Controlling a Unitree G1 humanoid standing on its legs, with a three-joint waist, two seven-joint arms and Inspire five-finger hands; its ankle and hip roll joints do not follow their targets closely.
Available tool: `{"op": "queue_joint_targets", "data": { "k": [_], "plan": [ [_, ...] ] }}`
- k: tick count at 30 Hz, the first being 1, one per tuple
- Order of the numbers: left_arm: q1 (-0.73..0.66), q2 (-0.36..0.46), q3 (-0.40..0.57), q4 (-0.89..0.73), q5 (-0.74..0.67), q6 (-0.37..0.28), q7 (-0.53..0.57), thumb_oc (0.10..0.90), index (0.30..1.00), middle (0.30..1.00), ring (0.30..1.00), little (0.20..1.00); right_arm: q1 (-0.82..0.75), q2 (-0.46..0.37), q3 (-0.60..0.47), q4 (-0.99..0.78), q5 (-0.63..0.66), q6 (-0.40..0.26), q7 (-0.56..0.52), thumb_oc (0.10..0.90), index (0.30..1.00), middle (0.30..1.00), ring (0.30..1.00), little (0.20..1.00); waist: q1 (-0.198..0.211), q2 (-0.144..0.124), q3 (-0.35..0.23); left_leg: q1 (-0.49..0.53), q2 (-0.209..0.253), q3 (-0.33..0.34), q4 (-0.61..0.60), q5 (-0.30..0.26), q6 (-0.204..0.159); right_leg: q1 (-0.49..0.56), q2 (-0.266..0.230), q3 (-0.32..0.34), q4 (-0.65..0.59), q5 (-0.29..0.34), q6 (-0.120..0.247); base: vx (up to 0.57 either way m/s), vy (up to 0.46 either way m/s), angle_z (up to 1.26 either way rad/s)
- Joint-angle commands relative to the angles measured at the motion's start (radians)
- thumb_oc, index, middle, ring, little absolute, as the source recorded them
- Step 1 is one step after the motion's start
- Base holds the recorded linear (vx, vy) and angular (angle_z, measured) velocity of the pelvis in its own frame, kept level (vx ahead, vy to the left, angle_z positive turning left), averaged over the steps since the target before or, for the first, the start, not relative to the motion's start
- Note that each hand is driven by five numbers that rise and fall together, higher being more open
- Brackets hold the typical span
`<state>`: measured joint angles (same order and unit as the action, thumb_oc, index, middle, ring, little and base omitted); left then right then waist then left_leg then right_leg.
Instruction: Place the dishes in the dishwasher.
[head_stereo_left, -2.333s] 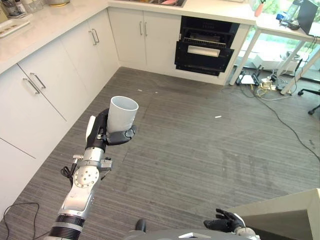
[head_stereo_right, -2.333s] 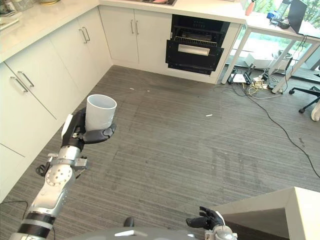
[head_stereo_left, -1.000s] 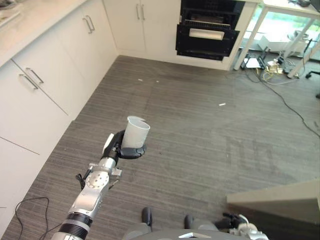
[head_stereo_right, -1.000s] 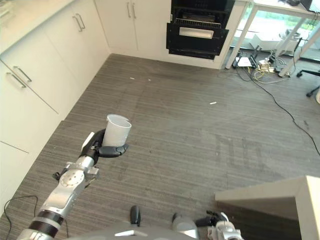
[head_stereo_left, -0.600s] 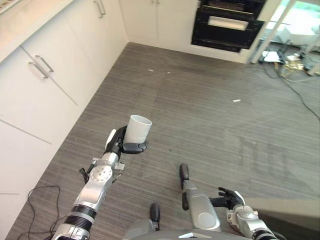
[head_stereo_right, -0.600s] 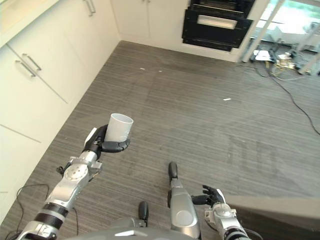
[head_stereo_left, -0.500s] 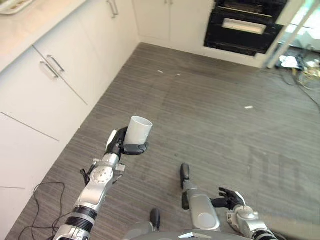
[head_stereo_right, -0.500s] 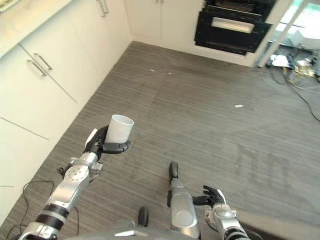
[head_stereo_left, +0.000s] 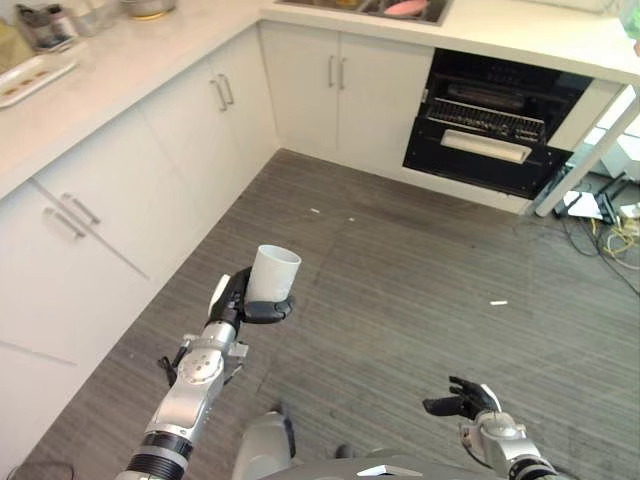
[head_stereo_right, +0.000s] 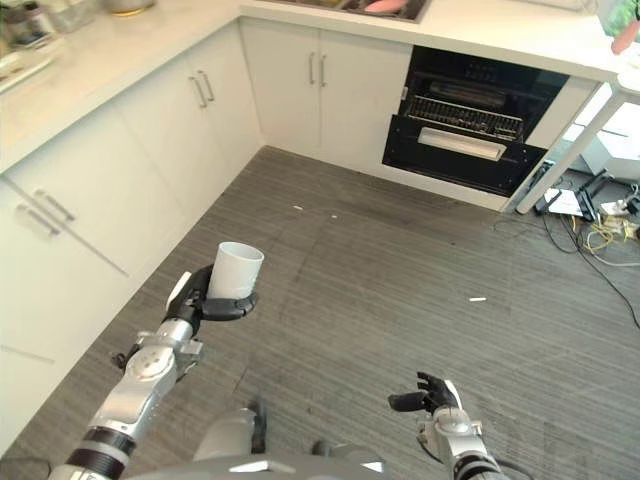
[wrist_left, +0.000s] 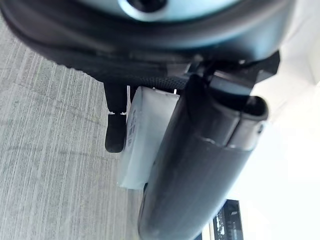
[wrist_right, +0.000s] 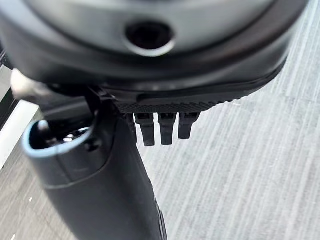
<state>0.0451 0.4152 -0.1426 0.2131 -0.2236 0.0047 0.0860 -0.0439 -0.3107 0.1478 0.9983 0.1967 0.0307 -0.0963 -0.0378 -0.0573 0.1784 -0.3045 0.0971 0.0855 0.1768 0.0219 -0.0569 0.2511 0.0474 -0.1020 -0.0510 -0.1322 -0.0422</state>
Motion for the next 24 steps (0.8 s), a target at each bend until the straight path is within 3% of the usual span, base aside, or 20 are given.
{"op": "queue_joint_targets", "data": {
  "k": [1, 3, 5, 7, 8, 10, 11, 12, 14, 15, 17, 18, 20, 21, 22, 24],
  "plan": [
    [-0.047, 0.049, 0.075, -0.125, 0.029, -0.086, 0.030, 0.400, 0.300, 0.300, 0.300, 0.300, -0.027, -0.048, -0.010, 0.004, -0.006, -0.036, -0.026, 0.800, 0.900, 0.900, 0.900, 0.900, 0.037, 0.010, 0.016, 0.041, 0.095, -0.047, -0.147, 0.099, -0.088, -0.010, -0.123, 0.071, 0.034, -0.023, 0.141, 0.49, 0.247, -0.90],
    [-0.017, 0.054, 0.097, -0.133, 0.029, -0.085, 0.022, 0.400, 0.300, 0.300, 0.300, 0.300, -0.007, -0.033, -0.028, 0.001, -0.008, -0.039, -0.013, 0.800, 0.900, 0.900, 0.900, 0.900, 0.037, 0.031, -0.004, 0.062, 0.105, -0.046, -0.142, 0.130, -0.098, 0.014, -0.134, 0.089, 0.034, -0.042, 0.161, 0.45, 0.328, -0.78],
    [-0.008, 0.063, 0.096, -0.134, 0.036, -0.086, 0.016, 0.400, 0.300, 0.300, 0.300, 0.300, 0.010, -0.019, -0.038, 0.005, -0.012, -0.042, -0.010, 0.800, 0.900, 0.900, 0.900, 0.900, 0.036, 0.025, -0.023, 0.057, 0.084, -0.032, -0.098, 0.129, -0.091, 0.001, -0.169, 0.098, 0.078, -0.034, 0.179, 0.42, 0.359, -0.68],
    [-0.009, 0.075, 0.102, -0.128, 0.043, -0.077, 0.013, 0.400, 0.300, 0.300, 0.300, 0.300, 0.017, -0.001, -0.045, 0.021, -0.018, -0.035, -0.001, 0.800, 0.900, 0.900, 0.900, 0.900, 0.036, 0.011, -0.027, 0.080, 0.052, -0.020, -0.061, 0.081, -0.055, -0.058, -0.206, 0.116, 0.247, 0.035, 0.208, 0.32, 0.291, -0.19],
    [-0.010, 0.076, 0.102, -0.128, 0.042, -0.077, 0.013, 0.400, 0.300, 0.300, 0.300, 0.300, 0.017, -0.001, -0.046, 0.022, -0.018, -0.035, -0.001, 0.800, 0.900, 0.900, 0.900, 0.900, 0.039, 0.013, -0.029, 0.076, 0.055, -0.018, -0.062, 0.084, -0.054, -0.064, -0.204, 0.119, 0.247, 0.038, 0.208, 0.20, 0.230, 0.06],
    [-0.010, 0.093, 0.103, -0.144, 0.058, -0.072, 0.012, 0.400, 0.300, 0.300, 0.300, 0.300, 0.024, 0.016, -0.040, 0.003, -0.033, -0.028, 0.000, 0.800, 0.900, 0.900, 0.900, 0.900, 0.024, 0.013, -0.008, 0.124, 0.037, 0.002, -0.054, 0.039, -0.016, -0.156, -0.221, 0.121, 0.453, 0.154, 0.229, 0.24, 0.304, -0.44],
    [-0.014, 0.099, 0.106, -0.145, 0.069, -0.071, 0.017, 0.400, 0.300, 0.300, 0.300, 0.300, 0.023, 0.021, -0.036, -0.006, -0.040, -0.029, -0.005, 0.800, 0.900, 0.900, 0.900, 0.900, 0.019, 0.027, -0.005, 0.151, 0.036, 0.014, -0.064, 0.024, 0.003, -0.210, -0.218, 0.105, 0.528, 0.185, 0.226, 0.40, 0.513, -0.65],
    [-0.025, 0.103, 0.107, -0.147, 0.083, -0.069, 0.028, 0.400, 0.300, 0.300, 0.300, 0.300, 0.010, 0.026, -0.025, -0.016, -0.050, -0.029, -0.012, 0.800, 0.900, 0.900, 0.900, 0.900, 0.008, 0.046, 0.006, 0.215, 0.019, 0.036, -0.092, -0.006, 0.031, -0.320, -0.213, 0.038, 0.633, 0.190, 0.219, 0.45, 0.505, -0.43],
    [-0.029, 0.097, 0.106, -0.150, 0.083, -0.070, 0.029, 0.400, 0.300, 0.300, 0.300, 0.300, 0.005, 0.025, -0.020, -0.024, -0.050, -0.029, -0.013, 0.800, 0.900, 0.900, 0.900, 0.900, -0.006, 0.051, 0.011, 0.250, -0.003, 0.034, -0.108, -0.020, 0.039, -0.364, -0.182, 0.016, 0.608, 0.162, 0.211, 0.35, 0.309, -0.30],
    [-0.032, 0.089, 0.100, -0.149, 0.088, -0.073, 0.026, 0.400, 0.300, 0.300, 0.300, 0.300, 0.007, 0.025, -0.011, -0.038, -0.056, -0.030, -0.012, 0.800, 0.900, 0.900, 0.900, 0.900, -0.029, 0.052, 0.017, 0.289, -0.029, 0.024, -0.127, -0.035, 0.043, -0.408, -0.130, 0.012, 0.550, 0.132, 0.200, 0.33, 0.172, -0.13],
    [-0.042, 0.083, 0.097, -0.153, 0.093, -0.079, 0.022, 0.400, 0.300, 0.300, 0.300, 0.300, 0.006, 0.014, -0.007, -0.054, -0.055, -0.034, -0.018, 0.800, 0.900, 0.900, 0.900, 0.900, -0.052, 0.042, 0.031, 0.349, -0.072, 0.010, -0.147, -0.062, 0.047, -0.443, -0.085, -0.005, 0.379, 0.117, 0.203, 0.53, 0.207, 0.17],
    [-0.072, 0.080, 0.085, -0.146, 0.106, -0.084, 0.029, 0.400, 0.300, 0.300, 0.300, 0.300, -0.010, 0.005, -0.003, -0.065, -0.050, -0.036, -0.028, 0.800, 0.900, 0.900, 0.900, 0.900, -0.064, 0.026, 0.027, 0.403, -0.100, 0.018, -0.178, -0.095, 0.040, -0.493, -0.089, -0.089, 0.213, 0.129, 0.200, 0.45, 0.128, 0.31],
    [-0.074, 0.079, 0.083, -0.143, 0.106, -0.085, 0.030, 0.400, 0.300, 0.300, 0.300, 0.300, -0.010, 0.005, -0.003, -0.065, -0.050, -0.035, -0.029, 0.800, 0.900, 0.900, 0.900, 0.900, -0.068, 0.031, 0.030, 0.410, -0.094, 0.013, -0.181, -0.097, 0.038, -0.480, -0.084, -0.097, 0.200, 0.132, 0.199, 0.36, 0.081, 0.30],
    [-0.103, 0.070, 0.067, -0.128, 0.118, -0.087, 0.027, 0.400, 0.300, 0.300, 0.300, 0.300, -0.024, 0.001, 0.002, -0.062, -0.048, -0.041, -0.036, 0.800, 0.900, 0.900, 0.900, 0.900, -0.067, 0.014, 0.015, 0.469, -0.115, 0.043, -0.174, -0.162, 0.032, -0.473, -0.104, -0.275, 0.119, 0.142, 0.186, 0.40, 0.081, 0.32],
    [-0.103, 0.070, 0.067, -0.128, 0.118, -0.087, 0.027, 0.400, 0.300, 0.300, 0.300, 0.300, -0.024, 0.001, 0.002, -0.062, -0.048, -0.041, -0.036, 0.800, 0.900, 0.900, 0.900, 0.900, -0.067, 0.014, 0.015, 0.469, -0.115, 0.043, -0.174, -0.162, 0.032, -0.473, -0.104, -0.275, 0.119, 0.142, 0.186, 0.55, 0.094, 0.30],
    [-0.111, 0.058, 0.042, -0.120, 0.129, -0.088, 0.015, 0.400, 0.300, 0.300, 0.300, 0.300, -0.003, -0.008, -0.004, -0.058, -0.041, -0.047, -0.037, 0.800, 0.900, 0.900, 0.900, 0.900, -0.075, 0.008, -0.012, 0.482, -0.119, 0.038, -0.078, -0.207, 0.022, -0.414, -0.104, -0.289, 0.117, 0.119, 0.145, 0.48, 0.013, 0.02]
  ]
}}
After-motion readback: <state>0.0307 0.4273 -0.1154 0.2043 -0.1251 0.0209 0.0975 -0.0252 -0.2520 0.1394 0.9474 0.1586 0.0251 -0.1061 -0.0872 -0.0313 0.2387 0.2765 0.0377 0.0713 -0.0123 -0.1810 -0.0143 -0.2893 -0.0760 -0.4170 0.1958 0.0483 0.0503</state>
